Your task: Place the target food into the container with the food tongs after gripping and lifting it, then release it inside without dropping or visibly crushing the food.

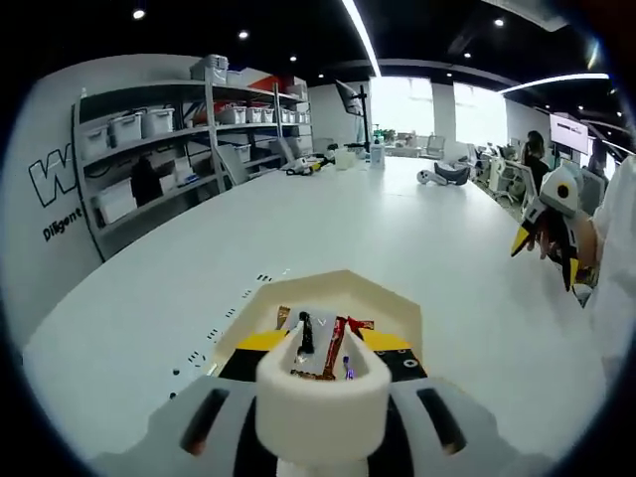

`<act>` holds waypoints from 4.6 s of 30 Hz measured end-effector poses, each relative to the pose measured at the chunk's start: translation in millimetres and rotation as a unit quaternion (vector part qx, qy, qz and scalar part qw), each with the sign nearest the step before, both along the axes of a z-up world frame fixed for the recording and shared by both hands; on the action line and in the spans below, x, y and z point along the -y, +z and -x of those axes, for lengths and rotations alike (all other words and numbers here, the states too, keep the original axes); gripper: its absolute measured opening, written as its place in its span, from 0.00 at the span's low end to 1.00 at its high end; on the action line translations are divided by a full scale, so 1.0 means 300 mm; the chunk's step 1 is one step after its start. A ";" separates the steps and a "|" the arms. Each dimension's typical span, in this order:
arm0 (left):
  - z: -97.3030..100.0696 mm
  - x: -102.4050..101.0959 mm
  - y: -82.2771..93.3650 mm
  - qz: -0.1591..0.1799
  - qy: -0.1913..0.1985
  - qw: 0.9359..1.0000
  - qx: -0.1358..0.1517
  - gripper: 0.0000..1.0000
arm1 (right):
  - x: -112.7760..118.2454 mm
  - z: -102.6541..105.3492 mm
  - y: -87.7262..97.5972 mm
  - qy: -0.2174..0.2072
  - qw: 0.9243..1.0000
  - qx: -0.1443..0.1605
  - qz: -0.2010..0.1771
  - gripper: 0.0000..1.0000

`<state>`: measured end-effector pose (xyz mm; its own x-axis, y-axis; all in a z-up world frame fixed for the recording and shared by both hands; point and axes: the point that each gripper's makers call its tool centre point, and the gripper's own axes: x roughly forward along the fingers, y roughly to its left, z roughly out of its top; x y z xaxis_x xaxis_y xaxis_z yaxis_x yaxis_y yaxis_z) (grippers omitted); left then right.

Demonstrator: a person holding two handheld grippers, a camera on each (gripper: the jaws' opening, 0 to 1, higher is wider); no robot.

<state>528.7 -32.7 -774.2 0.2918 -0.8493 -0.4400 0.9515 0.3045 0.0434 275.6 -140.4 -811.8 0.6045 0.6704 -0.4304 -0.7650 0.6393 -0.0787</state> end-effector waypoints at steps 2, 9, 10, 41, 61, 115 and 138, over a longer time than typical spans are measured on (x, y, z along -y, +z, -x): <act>0.021 -0.008 0.004 0.004 0.001 1.000 0.003 0.23 | -0.004 0.000 0.003 0.001 1.000 0.001 -0.001 0.68; 0.103 -0.050 0.036 0.042 0.019 0.999 0.001 0.23 | -0.031 0.000 0.015 0.011 1.000 0.005 -0.005 0.67; 0.111 -0.057 0.036 0.043 0.021 0.999 0.003 0.23 | -0.036 -0.001 0.018 0.012 1.000 0.006 -0.006 0.67; 0.469 -0.137 0.130 0.142 0.026 0.989 0.040 0.22 | -0.110 0.039 0.054 0.035 0.999 0.024 -0.017 0.67; 0.687 -0.160 0.114 0.170 0.027 0.984 0.039 0.22 | -0.146 0.092 0.092 0.048 0.998 0.031 -0.041 0.68; 0.948 -0.009 -0.088 0.177 -0.023 0.984 -0.002 0.22 | -0.153 0.129 0.038 0.053 0.998 0.035 -0.022 0.68; 0.980 0.037 -0.046 0.211 -0.054 0.976 -0.028 0.23 | -0.282 0.178 0.041 0.182 0.982 0.053 -0.022 0.34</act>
<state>234.7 -43.9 -788.1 0.1762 -0.9826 -0.0581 0.9763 0.1820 -0.1175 222.2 -55.7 -799.3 0.3621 0.8665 -0.3435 -0.9320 0.3304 -0.1491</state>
